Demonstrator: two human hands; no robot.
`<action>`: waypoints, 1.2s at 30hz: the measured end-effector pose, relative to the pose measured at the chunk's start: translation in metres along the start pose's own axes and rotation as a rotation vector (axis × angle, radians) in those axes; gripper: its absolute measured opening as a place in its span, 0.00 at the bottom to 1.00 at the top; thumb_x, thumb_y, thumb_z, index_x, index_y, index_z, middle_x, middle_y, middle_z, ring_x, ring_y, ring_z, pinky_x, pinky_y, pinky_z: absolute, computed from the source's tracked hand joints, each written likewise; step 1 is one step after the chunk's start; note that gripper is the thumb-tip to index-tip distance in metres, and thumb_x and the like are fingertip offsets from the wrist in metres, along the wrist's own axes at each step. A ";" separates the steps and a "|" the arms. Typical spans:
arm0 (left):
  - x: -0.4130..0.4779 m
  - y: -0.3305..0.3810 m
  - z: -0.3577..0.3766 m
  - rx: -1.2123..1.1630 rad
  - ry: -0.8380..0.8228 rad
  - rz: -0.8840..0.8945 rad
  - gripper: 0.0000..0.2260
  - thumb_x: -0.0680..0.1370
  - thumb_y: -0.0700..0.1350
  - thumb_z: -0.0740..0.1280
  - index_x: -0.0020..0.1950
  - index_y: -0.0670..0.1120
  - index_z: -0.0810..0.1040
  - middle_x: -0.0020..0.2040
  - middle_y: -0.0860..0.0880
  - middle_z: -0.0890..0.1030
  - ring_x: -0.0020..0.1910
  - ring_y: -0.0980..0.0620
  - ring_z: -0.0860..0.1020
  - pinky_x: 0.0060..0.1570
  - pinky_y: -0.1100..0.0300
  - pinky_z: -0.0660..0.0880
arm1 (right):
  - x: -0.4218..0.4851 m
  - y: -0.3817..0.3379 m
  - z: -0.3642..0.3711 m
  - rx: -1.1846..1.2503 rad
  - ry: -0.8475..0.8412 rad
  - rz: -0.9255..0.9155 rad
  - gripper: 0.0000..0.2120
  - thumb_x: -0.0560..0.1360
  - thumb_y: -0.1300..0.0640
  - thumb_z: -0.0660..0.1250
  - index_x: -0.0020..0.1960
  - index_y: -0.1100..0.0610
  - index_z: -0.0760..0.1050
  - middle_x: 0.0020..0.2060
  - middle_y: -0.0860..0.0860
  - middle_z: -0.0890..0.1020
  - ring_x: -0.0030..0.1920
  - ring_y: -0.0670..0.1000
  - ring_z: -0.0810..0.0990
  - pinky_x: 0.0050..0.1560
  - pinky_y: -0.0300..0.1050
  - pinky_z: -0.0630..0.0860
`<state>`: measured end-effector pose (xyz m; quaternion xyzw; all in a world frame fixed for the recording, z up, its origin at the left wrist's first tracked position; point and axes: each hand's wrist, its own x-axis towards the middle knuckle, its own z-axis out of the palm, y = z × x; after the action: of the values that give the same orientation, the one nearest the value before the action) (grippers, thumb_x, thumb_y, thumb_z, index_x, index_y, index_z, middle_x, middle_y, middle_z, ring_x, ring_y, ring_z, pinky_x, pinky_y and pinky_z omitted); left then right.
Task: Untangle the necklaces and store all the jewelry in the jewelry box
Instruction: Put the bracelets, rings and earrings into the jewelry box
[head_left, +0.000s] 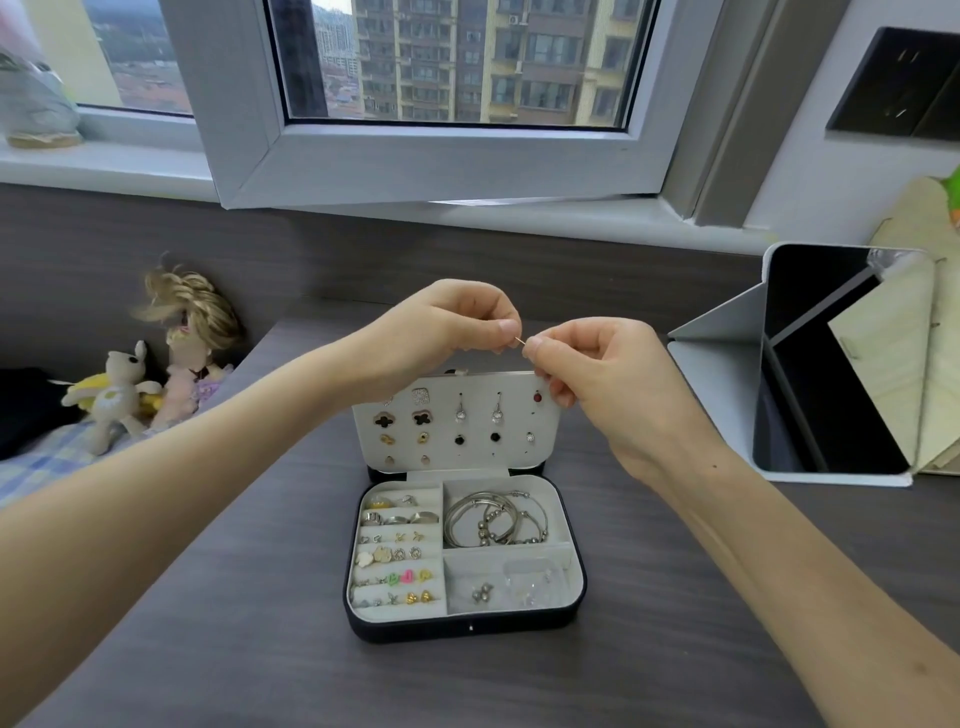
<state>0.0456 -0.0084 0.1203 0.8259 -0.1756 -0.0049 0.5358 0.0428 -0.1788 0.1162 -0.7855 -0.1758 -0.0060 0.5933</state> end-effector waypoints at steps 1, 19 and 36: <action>0.000 0.000 0.000 0.028 0.000 -0.004 0.08 0.74 0.48 0.62 0.39 0.46 0.76 0.34 0.57 0.76 0.37 0.57 0.72 0.43 0.63 0.68 | -0.001 0.000 0.000 0.001 0.000 -0.011 0.09 0.73 0.61 0.68 0.35 0.55 0.79 0.25 0.44 0.77 0.26 0.41 0.72 0.31 0.34 0.71; -0.001 0.005 0.005 0.091 0.100 -0.042 0.21 0.82 0.49 0.59 0.28 0.48 0.70 0.26 0.56 0.68 0.32 0.49 0.63 0.41 0.57 0.64 | 0.009 0.023 0.009 -0.762 0.420 -1.061 0.04 0.72 0.72 0.66 0.40 0.66 0.78 0.35 0.58 0.80 0.33 0.57 0.77 0.39 0.44 0.73; 0.002 0.001 0.003 0.007 0.132 -0.052 0.20 0.82 0.46 0.59 0.30 0.44 0.72 0.27 0.53 0.70 0.30 0.56 0.66 0.40 0.63 0.67 | 0.005 0.000 0.011 0.153 0.074 -0.275 0.03 0.72 0.64 0.71 0.40 0.59 0.80 0.32 0.47 0.83 0.35 0.44 0.81 0.37 0.35 0.74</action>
<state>0.0468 -0.0119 0.1206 0.8306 -0.1182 0.0363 0.5429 0.0457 -0.1668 0.1136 -0.7059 -0.2596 -0.1029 0.6509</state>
